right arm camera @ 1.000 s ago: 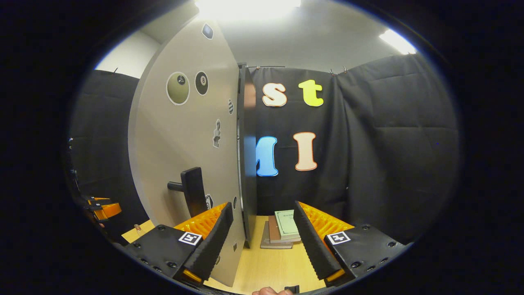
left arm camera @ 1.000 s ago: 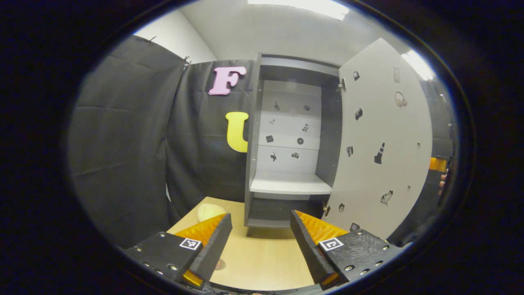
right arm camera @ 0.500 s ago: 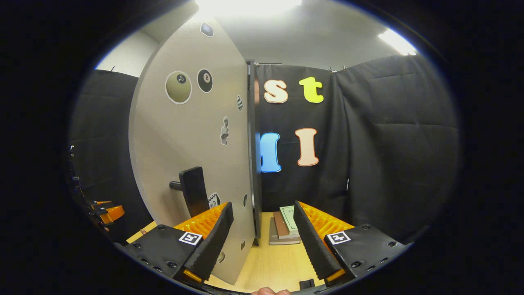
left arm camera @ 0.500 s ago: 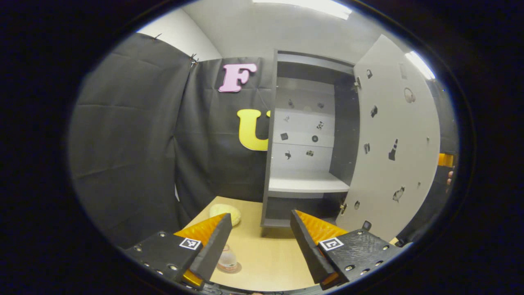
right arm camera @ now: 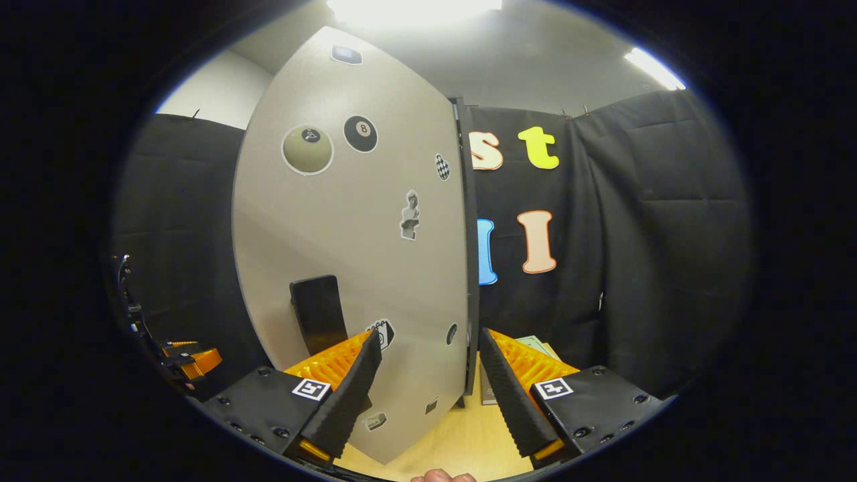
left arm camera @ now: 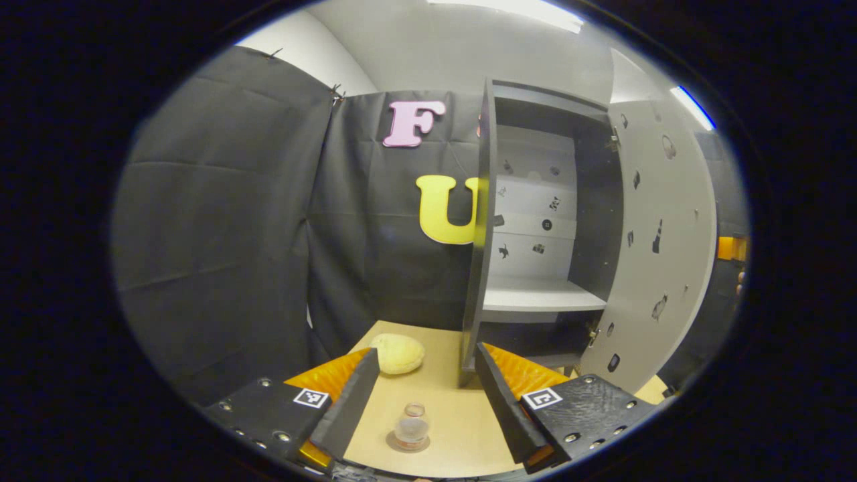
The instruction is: Open the cabinet door with the right hand, grasp the bottle in the cabinet with the left hand and place it on the coaster, then close the cabinet door with the right hand.
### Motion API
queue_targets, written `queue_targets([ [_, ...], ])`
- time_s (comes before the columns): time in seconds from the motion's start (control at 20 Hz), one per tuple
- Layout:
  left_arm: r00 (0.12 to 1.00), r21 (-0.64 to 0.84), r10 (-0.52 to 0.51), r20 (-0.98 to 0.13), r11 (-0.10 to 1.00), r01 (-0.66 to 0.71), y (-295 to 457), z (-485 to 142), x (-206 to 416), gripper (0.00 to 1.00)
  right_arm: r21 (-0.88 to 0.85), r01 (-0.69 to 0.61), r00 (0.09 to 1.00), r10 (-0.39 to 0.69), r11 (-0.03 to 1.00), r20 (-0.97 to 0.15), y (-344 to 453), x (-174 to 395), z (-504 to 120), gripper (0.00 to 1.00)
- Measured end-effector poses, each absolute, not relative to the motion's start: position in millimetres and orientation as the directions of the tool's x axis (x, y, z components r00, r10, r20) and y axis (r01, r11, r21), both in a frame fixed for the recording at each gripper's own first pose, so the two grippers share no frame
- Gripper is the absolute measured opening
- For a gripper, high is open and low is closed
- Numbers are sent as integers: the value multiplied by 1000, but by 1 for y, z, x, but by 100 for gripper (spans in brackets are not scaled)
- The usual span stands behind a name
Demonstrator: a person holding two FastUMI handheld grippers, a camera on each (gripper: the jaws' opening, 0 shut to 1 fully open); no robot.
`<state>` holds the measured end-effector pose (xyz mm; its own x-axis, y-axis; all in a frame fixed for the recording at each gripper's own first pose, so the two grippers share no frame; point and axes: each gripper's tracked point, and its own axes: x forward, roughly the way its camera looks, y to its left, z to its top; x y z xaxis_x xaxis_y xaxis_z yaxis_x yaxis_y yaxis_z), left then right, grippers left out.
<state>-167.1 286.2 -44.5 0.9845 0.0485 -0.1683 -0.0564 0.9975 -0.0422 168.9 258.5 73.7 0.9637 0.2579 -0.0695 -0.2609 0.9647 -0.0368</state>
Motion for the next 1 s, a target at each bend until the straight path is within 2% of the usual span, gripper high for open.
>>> queue_targets([
  [0.05, 984, -44, 51, -170, 997, -59, 289, -46, -165, 87, -32, -271, 961, 268, 962, -72, 264, 171, 71, 91],
  [0.1, 984, -40, 55, -172, 997, -63, 296, -46, -164, 87, -29, -280, 958, 278, 959, -71, 270, 173, 71, 95],
  [0.15, 983, -33, 58, -172, 997, -65, 300, -48, -165, 87, -30, -290, 955, 287, 957, -71, 277, 176, 70, 91],
  [0.2, 983, -25, 66, -171, 997, -72, 305, -49, -163, 87, -31, -300, 952, 297, 953, -72, 286, 178, 69, 91],
  [0.25, 982, -20, 71, -176, 997, -76, 310, -53, -159, 87, -33, -313, 948, 310, 949, -74, 297, 180, 67, 95],
  [0.3, 981, -21, 69, -180, 997, -74, 309, -55, -158, 87, -37, -325, 944, 321, 945, -77, 308, 181, 65, 91],
  [0.65, 980, -12, 71, -185, 997, -74, 310, -56, -153, 86, -13, -417, 905, 414, 909, -94, 374, 205, 46, 92],
  [0.7, 980, -6, 66, -190, 998, -68, 309, -56, -153, 87, -4, -429, 899, 427, 903, -102, 386, 209, 42, 96],
  [0.8, 979, -7, 52, -197, 998, -55, 308, -56, -154, 87, 13, -456, 884, 455, 890, -105, 406, 220, 40, 92],
  [0.85, 979, -12, 40, -200, 999, -44, 306, -55, -155, 87, 18, -462, 881, 461, 887, -103, 413, 225, 40, 96],
  [0.9, 980, -16, 26, -198, 999, -30, 305, -52, -157, 87, 21, -462, 881, 462, 886, -98, 418, 228, 40, 92],
  [1.0, 982, -15, -5, -187, 1000, 2, 303, -49, -159, 87, 22, -455, 887, 455, 890, -84, 425, 230, 41, 92],
])
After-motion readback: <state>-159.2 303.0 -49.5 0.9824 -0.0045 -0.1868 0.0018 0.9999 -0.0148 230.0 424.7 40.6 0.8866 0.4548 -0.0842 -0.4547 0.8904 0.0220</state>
